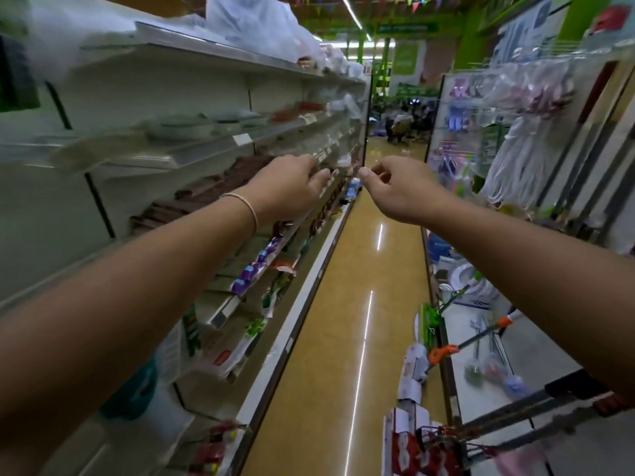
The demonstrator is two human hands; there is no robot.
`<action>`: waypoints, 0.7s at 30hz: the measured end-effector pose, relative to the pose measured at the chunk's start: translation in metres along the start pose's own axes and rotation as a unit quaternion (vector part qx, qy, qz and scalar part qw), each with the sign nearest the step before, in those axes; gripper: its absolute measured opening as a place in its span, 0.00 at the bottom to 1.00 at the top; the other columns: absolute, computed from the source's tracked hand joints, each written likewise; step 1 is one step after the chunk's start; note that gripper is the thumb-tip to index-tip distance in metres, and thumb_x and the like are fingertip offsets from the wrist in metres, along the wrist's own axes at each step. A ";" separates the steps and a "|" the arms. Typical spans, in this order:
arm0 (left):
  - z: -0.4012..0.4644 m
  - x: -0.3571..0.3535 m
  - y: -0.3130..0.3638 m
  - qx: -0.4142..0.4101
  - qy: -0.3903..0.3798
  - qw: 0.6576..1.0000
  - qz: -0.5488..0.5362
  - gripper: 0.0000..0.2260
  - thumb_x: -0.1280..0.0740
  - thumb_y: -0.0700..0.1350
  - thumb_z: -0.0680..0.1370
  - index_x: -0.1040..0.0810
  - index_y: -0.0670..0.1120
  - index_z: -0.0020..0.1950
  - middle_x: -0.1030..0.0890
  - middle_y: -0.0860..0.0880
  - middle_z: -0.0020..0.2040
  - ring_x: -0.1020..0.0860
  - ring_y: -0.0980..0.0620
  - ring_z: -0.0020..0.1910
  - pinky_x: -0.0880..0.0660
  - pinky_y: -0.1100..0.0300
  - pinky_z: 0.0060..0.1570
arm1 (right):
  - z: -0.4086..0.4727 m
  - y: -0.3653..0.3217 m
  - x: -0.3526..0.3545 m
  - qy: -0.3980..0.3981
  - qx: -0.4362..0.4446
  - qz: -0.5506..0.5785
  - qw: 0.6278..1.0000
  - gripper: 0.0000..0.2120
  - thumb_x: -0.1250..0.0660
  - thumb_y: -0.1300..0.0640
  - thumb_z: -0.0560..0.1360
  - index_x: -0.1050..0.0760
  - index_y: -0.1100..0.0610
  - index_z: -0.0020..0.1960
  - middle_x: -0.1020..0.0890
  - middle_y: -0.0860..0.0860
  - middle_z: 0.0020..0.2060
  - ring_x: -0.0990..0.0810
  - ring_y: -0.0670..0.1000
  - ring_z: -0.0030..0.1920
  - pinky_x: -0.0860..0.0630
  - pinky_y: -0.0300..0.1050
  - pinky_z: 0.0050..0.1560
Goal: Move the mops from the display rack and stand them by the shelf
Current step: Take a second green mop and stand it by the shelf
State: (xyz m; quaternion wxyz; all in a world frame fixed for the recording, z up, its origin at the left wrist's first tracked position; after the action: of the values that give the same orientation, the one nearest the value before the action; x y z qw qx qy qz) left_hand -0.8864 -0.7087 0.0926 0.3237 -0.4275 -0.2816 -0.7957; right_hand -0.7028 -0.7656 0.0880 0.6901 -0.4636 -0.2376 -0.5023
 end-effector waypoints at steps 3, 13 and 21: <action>0.032 -0.027 -0.016 -0.012 -0.009 1.000 -0.017 0.18 0.45 0.56 0.82 0.25 0.44 0.56 0.20 0.43 0.50 0.23 0.44 0.48 0.24 0.48 0.50 | 0.029 0.016 -0.020 0.001 -0.020 -0.005 1.000 0.21 0.42 0.41 0.81 0.23 0.57 0.58 0.19 0.55 0.53 0.22 0.56 0.53 0.24 0.51 0.52; 0.176 -0.081 -0.095 -0.021 -0.029 0.996 -0.080 0.17 0.45 0.56 0.82 0.25 0.44 0.58 0.22 0.45 0.51 0.28 0.49 0.45 0.34 0.57 0.43 | 0.162 0.044 -0.060 0.025 -0.074 -0.053 0.995 0.25 0.41 0.40 0.80 0.24 0.58 0.64 0.19 0.56 0.59 0.21 0.57 0.59 0.24 0.53 0.59; 0.265 -0.123 -0.119 -0.046 -0.043 0.993 -0.099 0.22 0.47 0.58 0.82 0.26 0.42 0.63 0.21 0.41 0.56 0.24 0.43 0.54 0.26 0.50 0.52 | 0.235 0.084 -0.071 0.047 -0.110 -0.064 0.991 0.22 0.40 0.40 0.79 0.22 0.57 0.61 0.17 0.53 0.53 0.20 0.54 0.54 0.23 0.52 0.55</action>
State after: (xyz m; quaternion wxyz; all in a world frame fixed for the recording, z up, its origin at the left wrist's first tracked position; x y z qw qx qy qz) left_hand -0.7924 -0.4075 0.0917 0.2104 -0.4460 -0.2995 -0.8168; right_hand -0.6208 -0.5194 0.1052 0.6116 -0.4963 -0.1771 -0.5902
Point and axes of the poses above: each hand's wrist, its own z-axis towards the middle knuckle, its own x-axis out of the back of the hand, y = z × x, the point moved 2 cm from there along z, towards the middle knuckle
